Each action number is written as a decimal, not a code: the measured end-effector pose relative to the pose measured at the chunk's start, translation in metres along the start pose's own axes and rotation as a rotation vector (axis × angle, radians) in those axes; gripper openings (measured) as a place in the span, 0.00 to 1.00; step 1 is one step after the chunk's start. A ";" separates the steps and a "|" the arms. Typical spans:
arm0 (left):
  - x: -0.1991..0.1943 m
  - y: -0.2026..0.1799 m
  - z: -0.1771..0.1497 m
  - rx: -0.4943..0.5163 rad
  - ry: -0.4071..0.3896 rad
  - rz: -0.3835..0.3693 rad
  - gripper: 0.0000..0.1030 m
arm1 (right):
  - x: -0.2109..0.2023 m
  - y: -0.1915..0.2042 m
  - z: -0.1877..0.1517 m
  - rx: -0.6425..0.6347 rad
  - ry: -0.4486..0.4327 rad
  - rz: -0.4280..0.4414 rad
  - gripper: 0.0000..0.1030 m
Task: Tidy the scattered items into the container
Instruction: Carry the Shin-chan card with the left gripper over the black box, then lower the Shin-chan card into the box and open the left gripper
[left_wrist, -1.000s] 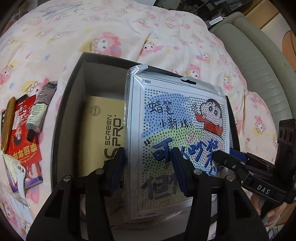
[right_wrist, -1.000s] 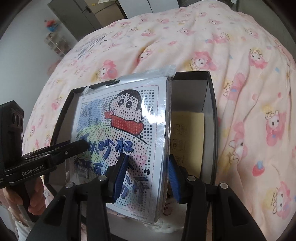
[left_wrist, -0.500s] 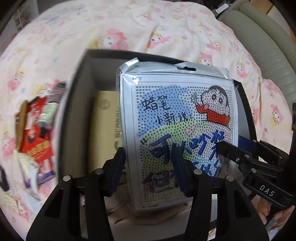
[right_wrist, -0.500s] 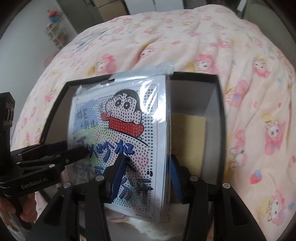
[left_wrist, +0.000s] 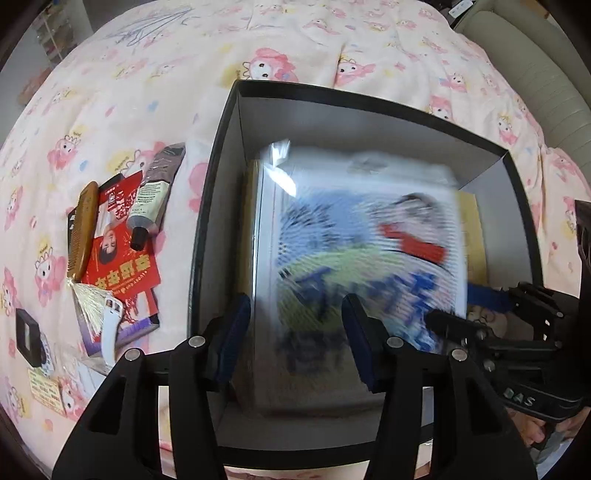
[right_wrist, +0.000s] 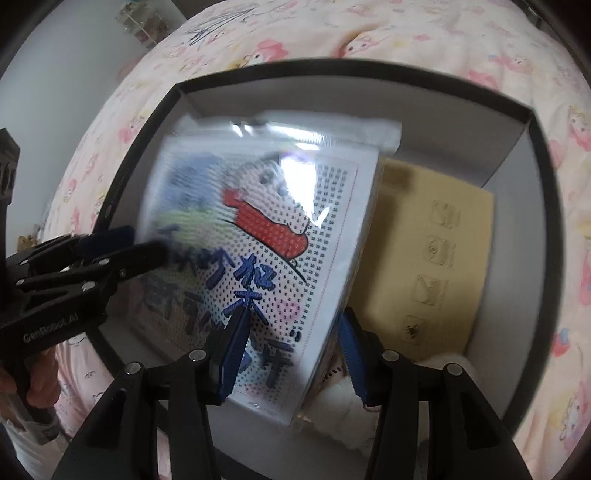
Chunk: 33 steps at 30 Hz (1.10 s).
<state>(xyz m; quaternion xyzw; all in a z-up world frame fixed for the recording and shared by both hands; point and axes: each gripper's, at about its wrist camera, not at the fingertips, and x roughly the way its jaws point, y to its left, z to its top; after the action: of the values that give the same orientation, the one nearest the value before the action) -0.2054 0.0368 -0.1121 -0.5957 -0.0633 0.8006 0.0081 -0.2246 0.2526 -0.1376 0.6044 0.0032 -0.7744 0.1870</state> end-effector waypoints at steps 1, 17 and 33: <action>-0.003 -0.001 -0.002 0.004 -0.015 0.010 0.51 | -0.004 0.000 0.000 -0.008 -0.026 -0.028 0.44; 0.046 -0.086 0.007 0.154 0.065 -0.149 0.32 | -0.028 -0.034 0.005 0.157 -0.146 -0.019 0.44; 0.031 -0.025 -0.008 -0.056 0.033 -0.066 0.23 | 0.030 0.012 0.006 0.091 0.091 0.071 0.40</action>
<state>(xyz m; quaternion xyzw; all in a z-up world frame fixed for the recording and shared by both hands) -0.2086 0.0652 -0.1409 -0.6063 -0.1049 0.7880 0.0189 -0.2327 0.2313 -0.1612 0.6464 -0.0450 -0.7385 0.1864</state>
